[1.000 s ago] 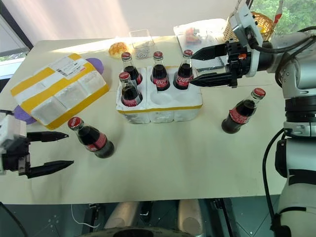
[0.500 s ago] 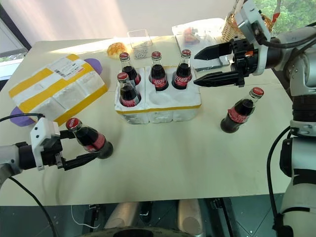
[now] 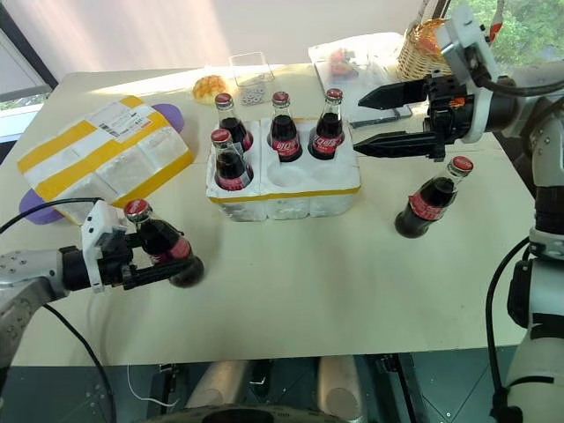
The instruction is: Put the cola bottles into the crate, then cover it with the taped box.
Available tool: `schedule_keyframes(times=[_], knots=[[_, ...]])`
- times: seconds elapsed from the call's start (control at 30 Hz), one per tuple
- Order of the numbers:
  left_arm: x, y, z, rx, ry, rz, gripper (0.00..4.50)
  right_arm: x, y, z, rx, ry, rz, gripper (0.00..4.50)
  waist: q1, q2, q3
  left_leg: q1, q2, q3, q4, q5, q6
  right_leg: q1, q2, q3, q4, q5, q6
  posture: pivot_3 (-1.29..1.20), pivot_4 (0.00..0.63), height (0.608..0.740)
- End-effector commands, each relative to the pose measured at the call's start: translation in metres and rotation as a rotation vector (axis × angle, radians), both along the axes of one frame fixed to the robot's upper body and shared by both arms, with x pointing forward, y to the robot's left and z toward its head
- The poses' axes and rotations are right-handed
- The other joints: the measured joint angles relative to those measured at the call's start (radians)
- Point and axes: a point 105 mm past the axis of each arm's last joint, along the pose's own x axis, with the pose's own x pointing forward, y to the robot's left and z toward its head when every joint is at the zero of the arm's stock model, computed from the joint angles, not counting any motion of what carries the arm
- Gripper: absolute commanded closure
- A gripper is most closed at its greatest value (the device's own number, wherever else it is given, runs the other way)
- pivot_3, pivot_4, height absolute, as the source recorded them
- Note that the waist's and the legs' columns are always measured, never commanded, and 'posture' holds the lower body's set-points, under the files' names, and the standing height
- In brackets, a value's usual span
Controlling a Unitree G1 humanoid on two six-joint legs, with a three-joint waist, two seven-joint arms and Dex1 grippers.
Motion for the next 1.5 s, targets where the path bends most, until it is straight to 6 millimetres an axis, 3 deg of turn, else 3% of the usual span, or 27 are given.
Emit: schedule_keyframes(times=[0.03,0.27,0.43,0.67,0.77,0.97,1.1,1.3,1.5], knots=[[0.001,-0.009,0.047,-0.085,-0.081,-0.100,1.69,-0.007,-0.002,0.014,0.018,-0.068,-0.003,0.00,0.001,0.000,0.000,0.000,0.000,0.000,0.000,0.000,0.000,0.000,0.000,0.000,0.000,0.000,0.000,0.00,0.150,0.740],[0.021,-0.042,0.098,-0.228,-0.186,-0.218,1.69,-0.010,-0.004,0.009,0.033,-0.071,-0.023,0.00,-0.002,0.000,0.000,0.000,-0.001,0.000,0.001,0.001,-0.002,0.000,0.000,0.000,0.000,0.000,0.000,0.00,0.150,0.740],[0.034,-0.076,0.107,-0.285,-0.229,-0.265,1.69,-0.012,-0.005,0.008,0.047,-0.078,-0.035,0.00,-0.003,0.000,0.000,0.000,-0.001,0.000,0.001,0.002,-0.003,0.000,0.000,0.000,0.000,0.000,0.000,0.00,0.150,0.740],[0.056,-0.112,0.102,-0.319,-0.312,-0.200,1.69,-0.016,-0.006,0.005,0.057,-0.076,-0.054,0.00,0.000,0.000,0.000,0.000,-0.001,0.000,0.001,0.003,-0.004,0.001,-0.001,0.000,0.000,0.000,0.000,0.00,0.150,0.740],[0.060,-0.116,0.103,-0.332,-0.327,-0.192,1.69,-0.016,-0.006,0.004,0.060,-0.073,-0.064,0.00,-0.001,0.000,0.000,0.000,-0.001,0.001,0.001,0.003,-0.004,0.000,0.000,0.000,0.000,0.000,0.000,0.00,0.150,0.740],[0.049,-0.087,0.109,-0.341,-0.216,-0.304,1.69,-0.016,-0.007,0.004,0.070,-0.068,-0.073,0.00,-0.006,0.000,0.000,0.000,-0.001,0.001,0.001,0.002,-0.003,0.000,0.000,0.000,0.001,0.000,0.000,0.00,0.150,0.740],[0.055,-0.077,0.125,-0.368,-0.205,-0.296,1.69,-0.015,-0.008,0.002,0.077,-0.065,-0.078,0.00,0.002,0.000,0.000,-0.001,-0.001,0.001,0.001,0.002,-0.003,0.000,0.000,0.000,0.000,0.000,0.000,0.00,0.150,0.740],[0.068,-0.101,0.144,-0.405,-0.256,-0.289,1.69,-0.012,-0.005,0.001,0.083,-0.068,-0.078,0.00,0.023,-0.001,0.000,-0.001,-0.002,0.000,0.003,0.003,-0.004,0.001,0.000,0.000,0.000,0.000,0.001,0.00,0.150,0.740],[0.071,-0.130,0.130,-0.290,-0.279,-0.240,1.69,-0.012,-0.005,0.003,0.089,-0.075,-0.083,0.00,0.015,-0.001,0.000,-0.002,-0.002,0.001,0.002,0.003,-0.004,0.000,-0.001,0.000,0.000,0.001,0.001,0.00,0.150,0.740]])
